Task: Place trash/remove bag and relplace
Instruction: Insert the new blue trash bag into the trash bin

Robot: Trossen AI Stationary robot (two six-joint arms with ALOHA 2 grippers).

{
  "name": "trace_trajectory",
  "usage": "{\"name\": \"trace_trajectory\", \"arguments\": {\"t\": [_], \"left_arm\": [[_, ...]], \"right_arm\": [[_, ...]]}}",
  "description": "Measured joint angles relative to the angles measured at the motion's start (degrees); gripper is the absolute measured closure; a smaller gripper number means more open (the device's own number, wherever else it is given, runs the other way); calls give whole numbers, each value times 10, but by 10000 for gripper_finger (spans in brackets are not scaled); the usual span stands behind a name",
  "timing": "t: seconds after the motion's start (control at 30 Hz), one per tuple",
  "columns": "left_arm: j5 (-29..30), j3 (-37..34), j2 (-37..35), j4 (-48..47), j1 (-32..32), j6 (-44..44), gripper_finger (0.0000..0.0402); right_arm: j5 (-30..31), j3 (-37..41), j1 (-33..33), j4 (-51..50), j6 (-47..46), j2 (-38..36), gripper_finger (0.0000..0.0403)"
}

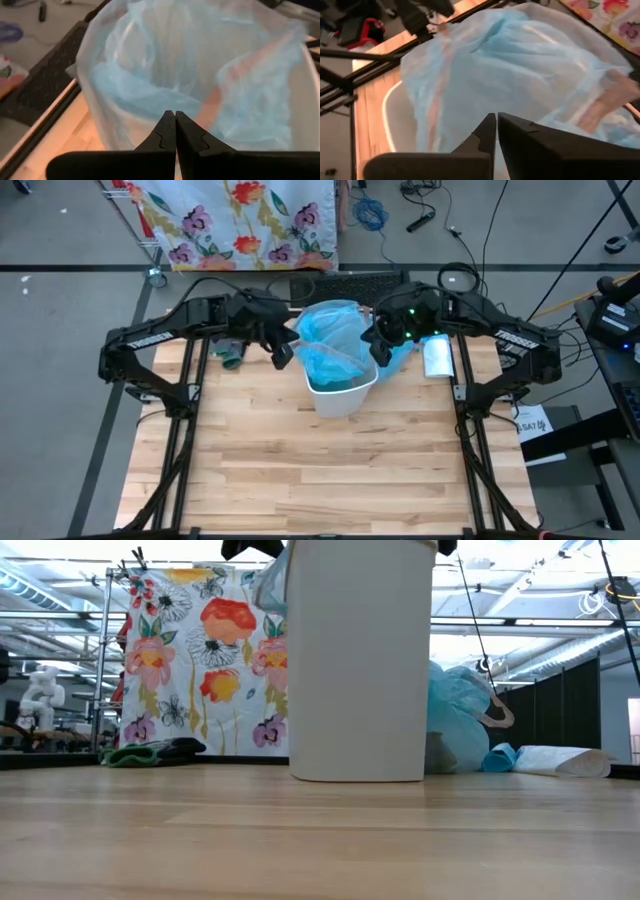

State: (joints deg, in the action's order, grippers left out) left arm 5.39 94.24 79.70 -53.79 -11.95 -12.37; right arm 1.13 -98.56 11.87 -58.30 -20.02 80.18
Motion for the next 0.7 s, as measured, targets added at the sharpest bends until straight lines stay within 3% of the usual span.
{"name": "trace_trajectory", "arguments": {"t": [0.5, 0.7], "left_arm": [[-9, 0, 0, 14, 12, 8, 401], [-10, 0, 3, 13, 18, 7, 401]], "right_arm": [[-15, 0, -63, 13, 8, 24, 277], [-15, 0, -72, 16, 3, 37, 257]]}}
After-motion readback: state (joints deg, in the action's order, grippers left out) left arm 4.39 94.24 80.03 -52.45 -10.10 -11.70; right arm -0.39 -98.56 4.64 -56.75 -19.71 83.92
